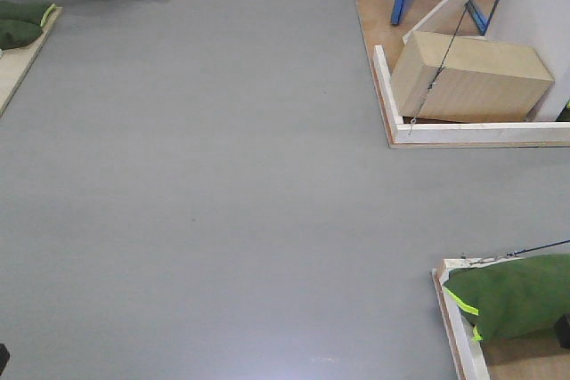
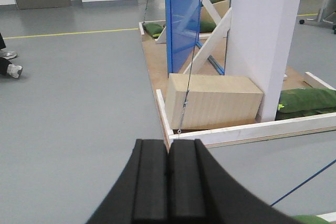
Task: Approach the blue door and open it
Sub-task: 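Drive the base forward along the wooden platform toward the blue door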
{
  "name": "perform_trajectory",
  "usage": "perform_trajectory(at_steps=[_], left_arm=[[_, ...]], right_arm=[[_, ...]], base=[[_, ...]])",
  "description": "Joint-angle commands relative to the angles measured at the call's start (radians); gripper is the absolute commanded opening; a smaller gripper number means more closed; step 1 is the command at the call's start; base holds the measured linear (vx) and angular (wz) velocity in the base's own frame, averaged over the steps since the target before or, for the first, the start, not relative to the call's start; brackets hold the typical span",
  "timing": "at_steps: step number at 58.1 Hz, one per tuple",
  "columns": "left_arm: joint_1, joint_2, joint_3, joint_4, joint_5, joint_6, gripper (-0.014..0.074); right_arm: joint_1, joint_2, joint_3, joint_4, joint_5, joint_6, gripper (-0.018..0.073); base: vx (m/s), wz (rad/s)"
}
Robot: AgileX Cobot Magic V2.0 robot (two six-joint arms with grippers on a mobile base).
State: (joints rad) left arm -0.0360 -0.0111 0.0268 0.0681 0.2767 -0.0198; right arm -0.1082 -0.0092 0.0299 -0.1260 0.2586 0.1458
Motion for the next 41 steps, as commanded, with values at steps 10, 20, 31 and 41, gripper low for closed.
perform_trajectory(at_steps=[10, 20, 31, 41], left_arm=[[-0.003, -0.017, -0.027, -0.003, -0.085, -0.007, 0.0073], [-0.003, -0.017, -0.027, -0.003, -0.085, -0.007, 0.0073], [-0.003, -0.017, -0.027, -0.003, -0.085, -0.007, 0.0073], [-0.003, -0.017, -0.027, -0.003, -0.085, -0.007, 0.0073]], right_arm=[[-0.002, -0.015, 0.002, -0.004, -0.085, -0.005, 0.0008], [-0.002, -0.015, 0.002, -0.004, -0.085, -0.005, 0.0008], [-0.002, -0.015, 0.002, -0.004, -0.085, -0.005, 0.0008], [-0.002, -0.015, 0.002, -0.004, -0.085, -0.005, 0.0008]], base=[[0.0, 0.0], [0.01, 0.0], [0.07, 0.0], [0.13, -0.03]])
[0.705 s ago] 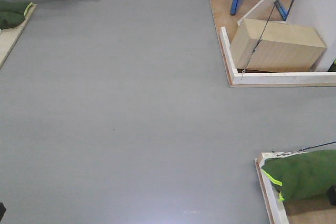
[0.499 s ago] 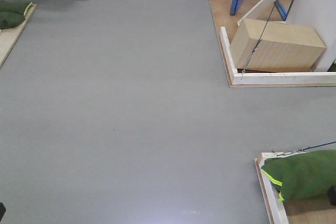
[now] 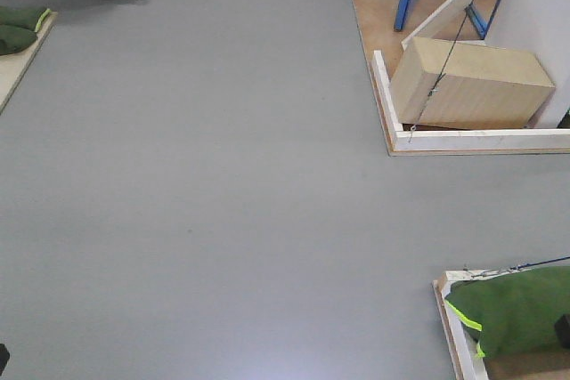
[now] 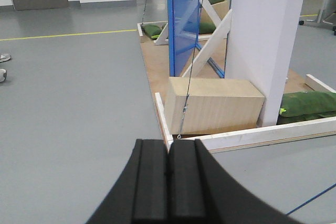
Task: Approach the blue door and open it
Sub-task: 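Drive the base forward along the wooden platform toward the blue door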
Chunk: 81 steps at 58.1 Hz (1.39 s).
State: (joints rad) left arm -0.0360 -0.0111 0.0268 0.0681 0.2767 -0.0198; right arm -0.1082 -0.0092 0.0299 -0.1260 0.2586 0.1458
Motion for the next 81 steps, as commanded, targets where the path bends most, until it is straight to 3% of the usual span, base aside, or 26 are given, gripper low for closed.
perform_trajectory(at_steps=[1, 44, 81], left_arm=[[-0.003, -0.017, -0.027, -0.003, -0.085, -0.007, 0.0073], [-0.02, -0.022, -0.027, -0.003, -0.085, -0.007, 0.0073], [-0.017, -0.021, -0.027, -0.003, -0.085, -0.007, 0.0073]], right_arm=[[-0.002, -0.015, 0.002, -0.004, -0.085, -0.005, 0.0008], [0.013, -0.02, 0.002, -0.004, -0.069, -0.005, 0.0008], [0.014, -0.02, 0.002, -0.004, -0.069, -0.005, 0.0008]], base=[[0.17, -0.05], [0.23, 0.01], [0.42, 0.03]])
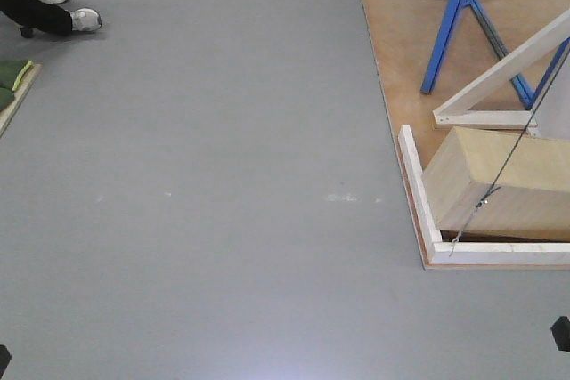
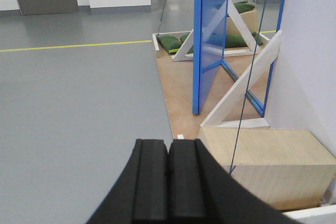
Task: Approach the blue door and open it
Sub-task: 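Drive the base forward along the wooden platform toward the blue door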
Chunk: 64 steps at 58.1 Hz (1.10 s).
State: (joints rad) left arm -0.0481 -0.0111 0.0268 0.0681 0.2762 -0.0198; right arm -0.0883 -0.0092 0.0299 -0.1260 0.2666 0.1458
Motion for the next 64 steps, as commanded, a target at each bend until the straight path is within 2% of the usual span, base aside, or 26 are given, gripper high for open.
perform_trajectory(at_steps=[1, 64], left_arm=[[-0.005, -0.021, -0.027, -0.003, -0.084, -0.007, 0.0073], [0.012, -0.016, -0.027, -0.003, -0.084, -0.007, 0.0073]], right_arm=[[-0.006, -0.02, 0.002, -0.004, -0.078, -0.005, 0.0008], [-0.006, -0.017, 0.001, -0.004, -0.077, -0.005, 0.0008]], base=[[0.49, -0.02], [0.51, -0.01]])
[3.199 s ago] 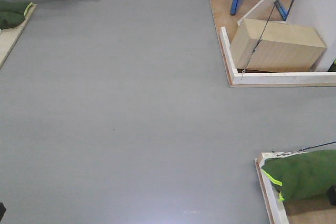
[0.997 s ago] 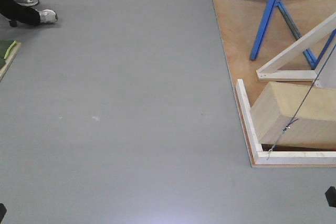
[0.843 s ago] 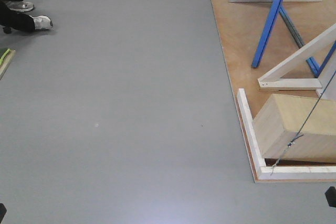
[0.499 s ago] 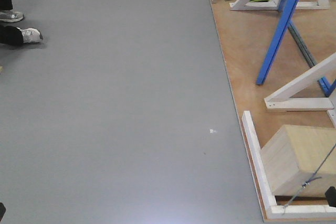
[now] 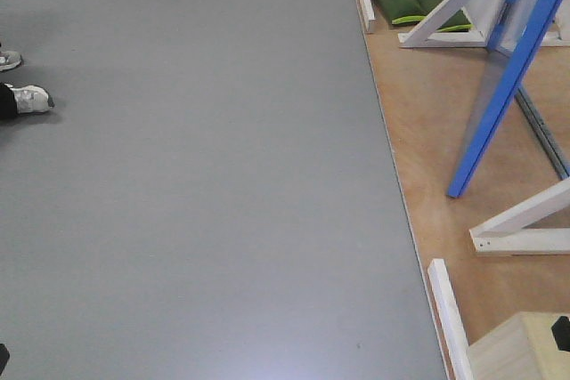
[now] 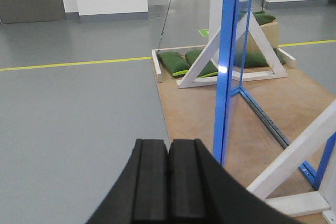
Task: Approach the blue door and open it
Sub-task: 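Drive the base forward along the wooden platform toward the blue door, then drive the base up to the blue door and stop beside it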
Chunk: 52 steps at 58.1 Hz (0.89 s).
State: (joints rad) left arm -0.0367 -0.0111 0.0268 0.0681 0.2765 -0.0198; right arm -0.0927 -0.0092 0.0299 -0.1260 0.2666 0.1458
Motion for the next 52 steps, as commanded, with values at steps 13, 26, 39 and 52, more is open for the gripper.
perform_trajectory(at_steps=[13, 26, 39, 52], left_arm=[[0.002, -0.016, -0.027, -0.003, -0.084, -0.007, 0.0073], [0.002, -0.016, -0.027, -0.003, -0.084, -0.007, 0.0073], [0.002, -0.016, -0.027, -0.003, -0.084, -0.007, 0.0073], [0.002, -0.016, -0.027, -0.003, -0.084, -0.007, 0.0073]], right_arm=[[-0.002, -0.017, 0.001, -0.004, -0.077, -0.005, 0.0008], [-0.002, -0.017, 0.001, -0.004, -0.077, -0.005, 0.0008], [-0.002, -0.017, 0.001, -0.004, -0.077, -0.005, 0.0008], [-0.002, -0.017, 0.001, -0.004, -0.077, -0.005, 0.0008]], base=[[0.5, -0.02], [0.47, 0.0], [0.44, 0.02], [0.42, 0.0]])
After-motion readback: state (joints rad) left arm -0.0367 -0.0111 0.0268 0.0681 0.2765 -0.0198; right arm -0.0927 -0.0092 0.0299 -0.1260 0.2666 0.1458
